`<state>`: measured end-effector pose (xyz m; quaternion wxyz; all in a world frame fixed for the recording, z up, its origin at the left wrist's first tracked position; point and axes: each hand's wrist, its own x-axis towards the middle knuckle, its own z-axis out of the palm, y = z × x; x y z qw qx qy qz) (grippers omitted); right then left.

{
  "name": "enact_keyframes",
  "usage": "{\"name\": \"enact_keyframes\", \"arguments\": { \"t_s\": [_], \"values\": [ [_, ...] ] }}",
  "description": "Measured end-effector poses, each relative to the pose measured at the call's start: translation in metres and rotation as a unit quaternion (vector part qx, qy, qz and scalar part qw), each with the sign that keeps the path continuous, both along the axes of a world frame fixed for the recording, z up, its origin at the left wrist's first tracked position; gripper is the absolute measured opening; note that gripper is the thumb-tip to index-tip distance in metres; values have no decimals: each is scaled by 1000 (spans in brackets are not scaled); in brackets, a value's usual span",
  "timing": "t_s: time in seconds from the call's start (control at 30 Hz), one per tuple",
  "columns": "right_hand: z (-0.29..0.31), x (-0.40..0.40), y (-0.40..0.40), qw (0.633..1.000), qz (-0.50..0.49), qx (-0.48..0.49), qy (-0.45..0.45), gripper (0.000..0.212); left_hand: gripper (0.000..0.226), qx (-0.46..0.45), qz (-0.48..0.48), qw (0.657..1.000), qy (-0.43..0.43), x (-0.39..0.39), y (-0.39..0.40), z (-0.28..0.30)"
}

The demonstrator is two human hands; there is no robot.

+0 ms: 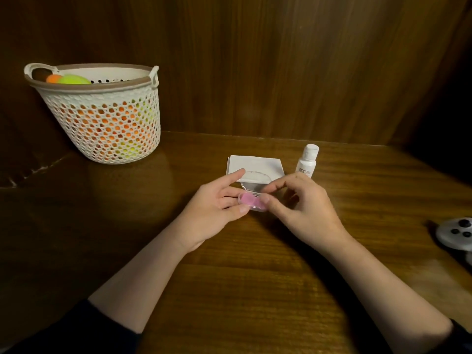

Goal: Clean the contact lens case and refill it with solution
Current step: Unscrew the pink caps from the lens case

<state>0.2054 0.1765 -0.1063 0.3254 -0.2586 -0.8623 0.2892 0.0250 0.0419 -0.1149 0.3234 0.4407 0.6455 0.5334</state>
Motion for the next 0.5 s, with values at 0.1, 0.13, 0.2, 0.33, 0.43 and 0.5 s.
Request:
{"name": "enact_keyframes", "arguments": {
  "t_s": [0.1,0.13,0.2,0.33,0.43,0.5],
  "values": [
    [-3,-1,-1,998,14,0,-59,23,80,-1,12,1000,1,1,0,1],
    [-4,-1,-1,998,17,-3,-62,22,80,-1,13,1000,2,1,0,1],
    [-6,-2,-1,998,20,-12,-59,22,80,-2,17,1000,2,2,0,1],
    [-6,-2,-1,998,32,-23,-58,21,80,-6,17,1000,7,2,0,1],
    [-6,-3,-1,997,35,-47,-59,20,81,-9,14,1000,14,2,0,1],
    [-6,-3,-1,996,34,-59,-56,19,80,-9,13,1000,16,1,0,1]
  ]
}}
